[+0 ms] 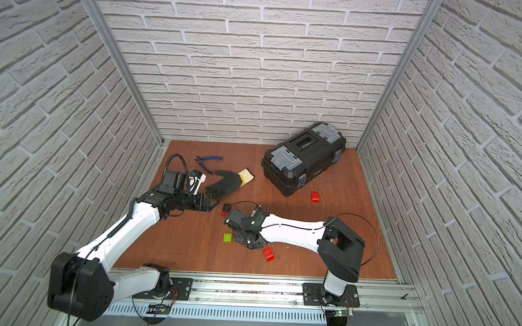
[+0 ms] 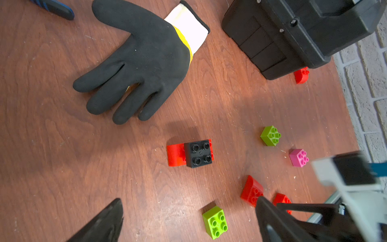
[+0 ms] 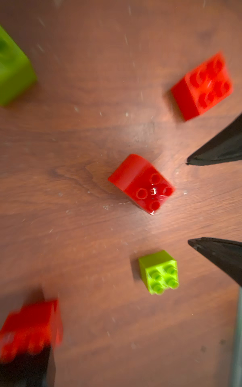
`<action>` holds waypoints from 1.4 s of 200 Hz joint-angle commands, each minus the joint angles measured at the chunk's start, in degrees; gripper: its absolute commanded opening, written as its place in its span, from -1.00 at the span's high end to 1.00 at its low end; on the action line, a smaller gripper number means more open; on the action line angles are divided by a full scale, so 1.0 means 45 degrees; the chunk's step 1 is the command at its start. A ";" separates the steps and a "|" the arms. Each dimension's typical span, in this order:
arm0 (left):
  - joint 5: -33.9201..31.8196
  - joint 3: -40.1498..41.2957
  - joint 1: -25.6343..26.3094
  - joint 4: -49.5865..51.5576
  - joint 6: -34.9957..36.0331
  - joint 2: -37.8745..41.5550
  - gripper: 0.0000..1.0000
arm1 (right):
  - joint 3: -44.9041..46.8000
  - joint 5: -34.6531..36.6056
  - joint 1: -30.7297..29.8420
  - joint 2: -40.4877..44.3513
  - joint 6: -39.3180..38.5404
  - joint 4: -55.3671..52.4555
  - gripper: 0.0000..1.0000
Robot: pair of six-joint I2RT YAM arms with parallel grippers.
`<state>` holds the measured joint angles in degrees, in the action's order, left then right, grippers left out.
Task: Assemble the letter s with lego
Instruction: Place the lego brick at the center of the board, then pick up the lego brick from the center of the board.
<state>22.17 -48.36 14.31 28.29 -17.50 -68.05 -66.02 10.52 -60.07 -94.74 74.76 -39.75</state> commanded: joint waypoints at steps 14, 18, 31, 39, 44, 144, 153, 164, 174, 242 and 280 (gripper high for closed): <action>0.0055 0.0062 0.0024 -0.0305 0.0260 0.0253 -0.96 | 0.0737 0.0676 0.0848 0.1714 -0.5117 0.0642 -0.22; 0.0080 0.0077 0.0031 -0.0325 0.0246 0.0265 -0.96 | 0.0826 0.0588 0.0990 0.1785 -0.5843 0.0809 -0.24; 0.0180 0.0099 0.0032 -0.0379 0.0200 0.0283 -0.96 | 0.0930 -0.0032 0.1576 0.1873 -0.8225 0.1273 -0.26; 0.0267 0.0116 0.0041 -0.0423 0.0148 0.0294 -0.96 | 0.0835 -0.0521 0.1894 0.1836 -0.9685 0.1316 -0.28; 0.0317 0.0130 0.0030 -0.0456 0.0129 0.0314 -0.96 | 0.0759 -0.0574 0.2025 0.1817 -1.0388 0.1337 -0.28; 0.1567 0.0388 0.0024 -0.0736 -0.1054 0.0786 -0.96 | 0.2564 -0.4784 0.3188 0.2185 -2.2492 0.3001 -0.60; 0.1582 0.0428 0.0005 -0.0666 -0.1118 0.0903 -0.96 | 0.2684 -0.4840 0.3231 0.2171 -2.3127 0.2908 -0.62; 0.1630 0.0519 -0.0015 -0.0643 -0.1253 0.1025 -0.96 | 0.2676 -0.4873 0.3256 0.2041 -2.3873 0.2657 -0.62; 0.1749 0.0609 -0.0043 -0.0672 -0.1402 0.1116 -0.96 | 0.2631 -0.4987 0.3289 0.1909 -2.4615 0.2426 -0.62; 0.1929 0.1099 -0.0074 -0.0935 -0.1839 0.1445 -0.96 | 0.2397 -0.5924 0.3457 0.0837 -2.6439 0.2573 -0.59; 0.1910 0.1147 -0.0150 -0.0809 -0.1766 0.1494 -0.96 | 0.1658 -0.5969 0.3465 -0.0210 -2.6909 0.2470 -0.53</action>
<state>29.91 -43.72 14.11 26.13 -25.47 -62.52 -55.68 -14.52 -44.75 -93.91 -43.18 -29.32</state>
